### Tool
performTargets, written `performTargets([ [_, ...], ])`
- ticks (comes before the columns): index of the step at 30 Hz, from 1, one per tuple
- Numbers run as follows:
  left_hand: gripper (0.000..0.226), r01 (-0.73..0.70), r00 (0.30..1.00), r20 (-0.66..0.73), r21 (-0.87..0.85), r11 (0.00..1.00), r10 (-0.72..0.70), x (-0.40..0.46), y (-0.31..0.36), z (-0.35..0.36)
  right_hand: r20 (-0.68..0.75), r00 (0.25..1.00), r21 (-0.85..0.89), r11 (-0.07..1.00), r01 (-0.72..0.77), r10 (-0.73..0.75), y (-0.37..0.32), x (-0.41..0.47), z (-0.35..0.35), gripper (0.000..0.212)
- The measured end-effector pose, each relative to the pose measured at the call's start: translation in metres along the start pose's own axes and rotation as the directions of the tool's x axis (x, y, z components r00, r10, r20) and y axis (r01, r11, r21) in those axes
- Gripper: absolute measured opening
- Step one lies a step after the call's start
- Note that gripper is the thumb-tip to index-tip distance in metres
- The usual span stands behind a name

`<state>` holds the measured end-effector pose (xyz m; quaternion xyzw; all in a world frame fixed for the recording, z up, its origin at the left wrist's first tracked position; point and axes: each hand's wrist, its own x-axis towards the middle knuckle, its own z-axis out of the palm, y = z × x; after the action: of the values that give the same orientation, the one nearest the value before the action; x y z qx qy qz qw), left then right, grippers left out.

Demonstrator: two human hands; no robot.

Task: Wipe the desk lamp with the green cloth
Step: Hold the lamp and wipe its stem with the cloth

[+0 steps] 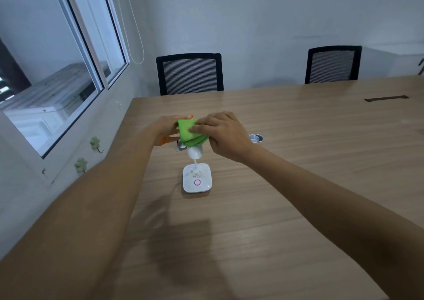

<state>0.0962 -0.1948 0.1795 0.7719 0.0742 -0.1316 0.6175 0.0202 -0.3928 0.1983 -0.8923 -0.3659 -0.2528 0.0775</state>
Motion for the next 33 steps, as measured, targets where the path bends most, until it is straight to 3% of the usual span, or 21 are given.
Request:
performTargets([
  [4, 0.040, -0.034, 0.999, 0.000, 0.019, 0.999, 0.034, 0.007, -0.001, -0.002, -0.043, 0.991, -0.009, 0.992, 0.129, -0.129, -0.010, -0.024, -0.002, 0.041],
  [10, 0.049, -0.021, 1.000, 0.017, 0.058, 0.998, 0.020, 0.009, -0.001, -0.008, -0.149, 0.930, -0.064, 0.942, 0.329, -0.335, -0.022, -0.058, -0.005, 0.039],
  [14, 0.043, -0.032, 0.999, 0.010, 0.053, 0.998, 0.031, 0.012, 0.003, -0.009, -0.160, 0.973, -0.093, 0.984, 0.153, -0.167, -0.010, -0.030, -0.006, 0.042],
  [17, 0.025, -0.027, 1.000, 0.010, 0.070, 0.997, 0.026, 0.011, 0.005, -0.008, -0.089, 0.996, -0.038, 0.999, -0.026, 0.023, 0.002, -0.004, -0.002, 0.043],
  [20, 0.012, -0.015, 1.000, 0.007, 0.071, 0.997, 0.014, 0.009, 0.007, -0.007, -0.014, 0.994, 0.050, 0.993, -0.110, 0.111, 0.003, 0.007, 0.008, 0.046],
  [25, 0.040, -0.032, 0.999, 0.028, 0.062, 0.998, 0.031, 0.009, 0.006, -0.009, -0.058, 0.998, 0.134, 0.991, -0.032, 0.040, -0.009, -0.015, 0.019, 0.048],
  [33, 0.041, -0.022, 0.999, 0.042, 0.165, 0.986, 0.015, 0.008, 0.010, -0.012, -0.133, 0.968, 0.012, 0.976, 0.217, -0.214, -0.018, -0.073, 0.019, 0.044],
])
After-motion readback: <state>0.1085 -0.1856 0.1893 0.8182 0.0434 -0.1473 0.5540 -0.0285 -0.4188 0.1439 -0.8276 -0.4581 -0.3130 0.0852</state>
